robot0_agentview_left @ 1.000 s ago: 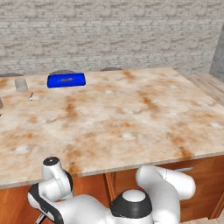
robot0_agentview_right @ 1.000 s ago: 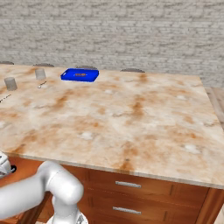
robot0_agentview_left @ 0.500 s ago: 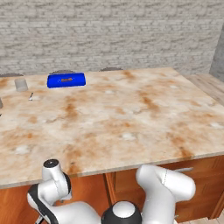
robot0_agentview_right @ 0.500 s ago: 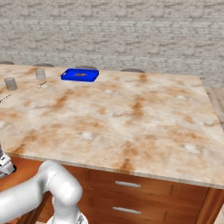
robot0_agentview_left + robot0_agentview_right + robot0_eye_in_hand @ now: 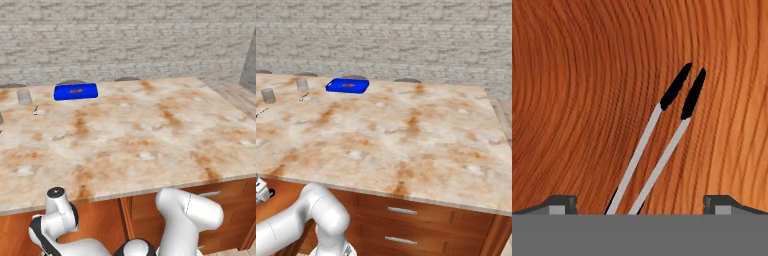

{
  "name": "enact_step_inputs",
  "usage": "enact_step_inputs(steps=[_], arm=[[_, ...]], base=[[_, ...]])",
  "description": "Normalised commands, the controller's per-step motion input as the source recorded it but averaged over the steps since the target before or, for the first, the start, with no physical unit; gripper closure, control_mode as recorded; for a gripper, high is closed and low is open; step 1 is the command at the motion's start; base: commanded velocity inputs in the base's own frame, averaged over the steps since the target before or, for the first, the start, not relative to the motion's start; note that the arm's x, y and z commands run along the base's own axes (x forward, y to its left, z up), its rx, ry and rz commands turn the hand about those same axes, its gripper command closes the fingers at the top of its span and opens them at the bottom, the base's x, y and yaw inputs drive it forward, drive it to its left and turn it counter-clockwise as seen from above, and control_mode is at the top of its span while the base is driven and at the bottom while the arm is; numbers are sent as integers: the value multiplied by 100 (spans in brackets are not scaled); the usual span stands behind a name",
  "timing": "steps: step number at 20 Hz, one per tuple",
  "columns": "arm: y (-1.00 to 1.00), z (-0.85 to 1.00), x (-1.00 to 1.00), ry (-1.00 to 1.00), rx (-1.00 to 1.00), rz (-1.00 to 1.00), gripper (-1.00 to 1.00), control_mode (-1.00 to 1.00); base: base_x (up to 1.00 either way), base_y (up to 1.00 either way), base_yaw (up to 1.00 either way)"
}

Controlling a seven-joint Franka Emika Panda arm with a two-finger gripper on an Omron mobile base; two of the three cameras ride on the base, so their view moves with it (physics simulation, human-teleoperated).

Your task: Take the tongs from the drawer on the left and place them on the dining counter next to the tray containing the kebab skewer.

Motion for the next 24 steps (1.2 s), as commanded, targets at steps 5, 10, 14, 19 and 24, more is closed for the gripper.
enact_step_inputs(steps=[5,10,14,19,24], arm=[[21,-7,21,0,0,0,-100,-100],[8,-8,4,0,0,0,-100,-100],[0,-14,0,0,0,0,-100,-100],[0,-13,0,0,0,0,-100,-100],[0,-14,0,0,0,0,-100,-100]], base=[[0,0,0],[0,0,0],[0,0,0],[0,0,0],[0,0,0]])
